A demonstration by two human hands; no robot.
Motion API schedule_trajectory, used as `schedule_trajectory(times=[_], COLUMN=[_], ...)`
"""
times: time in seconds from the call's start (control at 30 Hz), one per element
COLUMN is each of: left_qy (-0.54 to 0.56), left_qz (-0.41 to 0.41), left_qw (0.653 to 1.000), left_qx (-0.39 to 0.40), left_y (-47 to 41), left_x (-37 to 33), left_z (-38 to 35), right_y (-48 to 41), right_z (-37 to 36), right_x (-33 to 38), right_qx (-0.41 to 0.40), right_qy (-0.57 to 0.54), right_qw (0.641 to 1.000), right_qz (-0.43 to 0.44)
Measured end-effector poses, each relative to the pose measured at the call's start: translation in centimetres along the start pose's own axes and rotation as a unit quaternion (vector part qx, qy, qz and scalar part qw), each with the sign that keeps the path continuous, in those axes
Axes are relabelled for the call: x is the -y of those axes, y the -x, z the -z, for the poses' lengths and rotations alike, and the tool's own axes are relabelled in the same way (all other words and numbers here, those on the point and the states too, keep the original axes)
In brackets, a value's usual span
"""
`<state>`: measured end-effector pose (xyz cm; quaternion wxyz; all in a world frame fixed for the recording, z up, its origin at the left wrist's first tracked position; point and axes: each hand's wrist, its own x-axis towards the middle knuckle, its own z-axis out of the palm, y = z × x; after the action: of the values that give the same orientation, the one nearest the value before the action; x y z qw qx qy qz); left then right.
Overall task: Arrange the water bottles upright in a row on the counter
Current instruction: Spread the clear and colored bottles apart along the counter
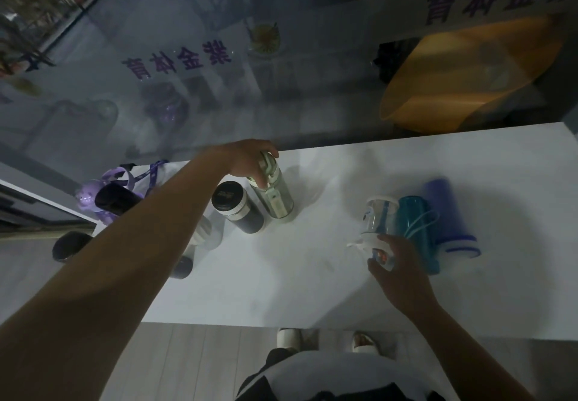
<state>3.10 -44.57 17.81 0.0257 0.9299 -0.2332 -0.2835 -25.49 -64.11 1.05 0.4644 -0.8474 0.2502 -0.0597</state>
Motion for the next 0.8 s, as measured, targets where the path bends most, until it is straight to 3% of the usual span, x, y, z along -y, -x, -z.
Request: schedule_trajectory(times=[0.13,0.23,0.33,0.4,0.47,0.6,0.73,0.8], left_qy=[-0.02,0.092,0.212,0.252,0.261,0.277,0.223,0.209], left_qz=[-0.001,-0.032,-0.087,-0.067,-0.029,0.075,0.143,0.163], left_qw=[0.999,0.986,0.909,0.871,0.879,0.93,0.958,0.961], left_qx=[-0.029,-0.134,-0.348,-0.417,-0.398,-0.228,-0.109,-0.077], left_y=[1.1,3.7,6.9,8.6,9.6,10.5,11.1,11.3], left_x=[0.9,0.4,-0.9,-1.8,-2.2,-1.5,-0.2,0.3], left_z=[-0.4,-1.9,-6.9,-12.3,-18.0,-27.4,-32.3,-33.4], right_y=[-0.6,-1.4,-2.1,-2.5,-3.3,-5.6,-7.1,-7.5], right_z=[-0.7,-1.3,-1.8,-2.1,-2.2,-2.5,-2.2,-2.3], right_x=[-0.1,-0.8,-0.9,-0.8,-0.8,-1.0,-0.8,-0.6], right_qx=[-0.017,-0.028,-0.035,-0.019,0.018,0.102,0.131,0.179], right_qy=[0.063,0.16,0.208,0.216,0.231,0.304,0.347,0.394], right_qw=[0.998,0.987,0.978,0.976,0.973,0.947,0.918,0.887], right_qz=[-0.006,-0.007,-0.007,-0.005,0.011,0.034,0.14,0.163])
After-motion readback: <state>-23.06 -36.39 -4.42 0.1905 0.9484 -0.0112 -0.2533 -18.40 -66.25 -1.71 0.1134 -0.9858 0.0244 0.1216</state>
